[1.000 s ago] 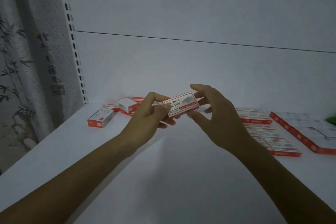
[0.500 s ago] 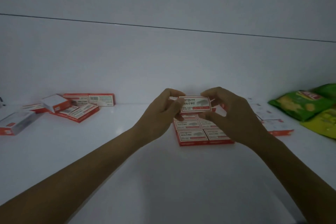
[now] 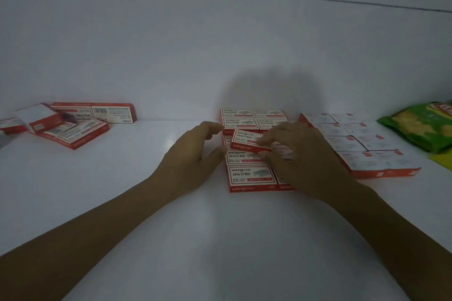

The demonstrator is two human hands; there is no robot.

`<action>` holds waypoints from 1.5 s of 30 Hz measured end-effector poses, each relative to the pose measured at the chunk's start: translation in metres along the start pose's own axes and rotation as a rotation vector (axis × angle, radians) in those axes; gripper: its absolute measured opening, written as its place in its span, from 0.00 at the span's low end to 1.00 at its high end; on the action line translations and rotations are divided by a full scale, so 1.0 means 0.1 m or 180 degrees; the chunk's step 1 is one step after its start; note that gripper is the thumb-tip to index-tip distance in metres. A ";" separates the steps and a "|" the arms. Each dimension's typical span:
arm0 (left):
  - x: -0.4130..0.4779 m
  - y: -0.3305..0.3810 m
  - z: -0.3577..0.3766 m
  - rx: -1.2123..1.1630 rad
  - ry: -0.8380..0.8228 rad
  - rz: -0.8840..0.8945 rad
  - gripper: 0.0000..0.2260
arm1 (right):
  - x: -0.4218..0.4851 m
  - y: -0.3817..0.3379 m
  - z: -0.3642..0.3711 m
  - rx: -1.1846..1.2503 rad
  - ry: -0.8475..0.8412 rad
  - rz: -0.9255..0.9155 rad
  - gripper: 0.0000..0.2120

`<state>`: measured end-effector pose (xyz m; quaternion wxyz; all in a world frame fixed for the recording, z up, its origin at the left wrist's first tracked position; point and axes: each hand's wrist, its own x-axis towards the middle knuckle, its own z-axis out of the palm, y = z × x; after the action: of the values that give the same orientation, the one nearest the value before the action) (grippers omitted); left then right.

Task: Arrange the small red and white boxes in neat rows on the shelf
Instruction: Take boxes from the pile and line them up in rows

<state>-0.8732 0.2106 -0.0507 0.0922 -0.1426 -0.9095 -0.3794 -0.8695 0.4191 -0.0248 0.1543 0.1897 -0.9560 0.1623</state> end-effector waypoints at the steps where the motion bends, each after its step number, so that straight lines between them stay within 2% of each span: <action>1: 0.01 0.00 0.01 0.0014 -0.0042 0.0021 0.16 | -0.02 0.00 0.00 0.0016 -0.0032 -0.0023 0.15; 5: 0.01 -0.04 0.02 -0.0065 -0.0140 -0.0030 0.19 | -0.05 -0.02 0.01 0.0112 -0.0101 0.0006 0.21; 8: 0.01 -0.09 0.04 -0.0065 -0.0166 0.0182 0.19 | -0.05 -0.01 0.04 0.0229 -0.0301 0.0038 0.22; 11: 0.02 -0.11 0.05 -0.0200 -0.0073 0.0159 0.20 | -0.03 0.02 0.08 0.0390 -0.0445 0.0016 0.25; 16: 0.02 -0.12 0.04 -0.0223 -0.0084 0.0183 0.21 | -0.01 0.06 0.13 0.0445 -0.0453 -0.0117 0.30; 21: 0.03 -0.12 0.03 -0.0357 -0.0153 0.0161 0.17 | 0.00 0.06 0.12 0.0314 -0.0536 -0.0158 0.28; 24: 0.04 -0.12 0.04 -0.0138 -0.0203 0.0253 0.21 | 0.00 0.03 0.12 0.0252 -0.0626 -0.0165 0.30; 27: 0.04 -0.11 0.04 -0.0010 -0.0173 0.0334 0.17 | 0.00 0.02 0.13 0.0248 -0.0586 -0.0182 0.28; 31: 0.05 -0.13 0.06 0.0082 -0.0125 0.0506 0.24 | 0.00 0.02 0.14 0.0410 -0.0483 -0.0165 0.22; 38: 0.02 -0.02 0.04 0.0282 -0.0241 0.0158 0.34 | -0.04 -0.03 0.11 0.0452 -0.0398 -0.0216 0.24; 43: 0.00 0.10 0.01 0.0174 -0.0330 -0.0037 0.27 | -0.07 -0.08 0.05 0.0300 -0.0215 -0.0143 0.24; 45: 0.00 0.16 -0.01 0.0201 -0.0355 -0.0114 0.29 | -0.08 -0.13 -0.02 0.0157 -0.0041 -0.0168 0.23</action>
<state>-0.8678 0.2205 -0.0398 0.0391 -0.1443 -0.9272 -0.3435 -0.8569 0.4106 -0.0228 0.1477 0.2197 -0.9473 0.1804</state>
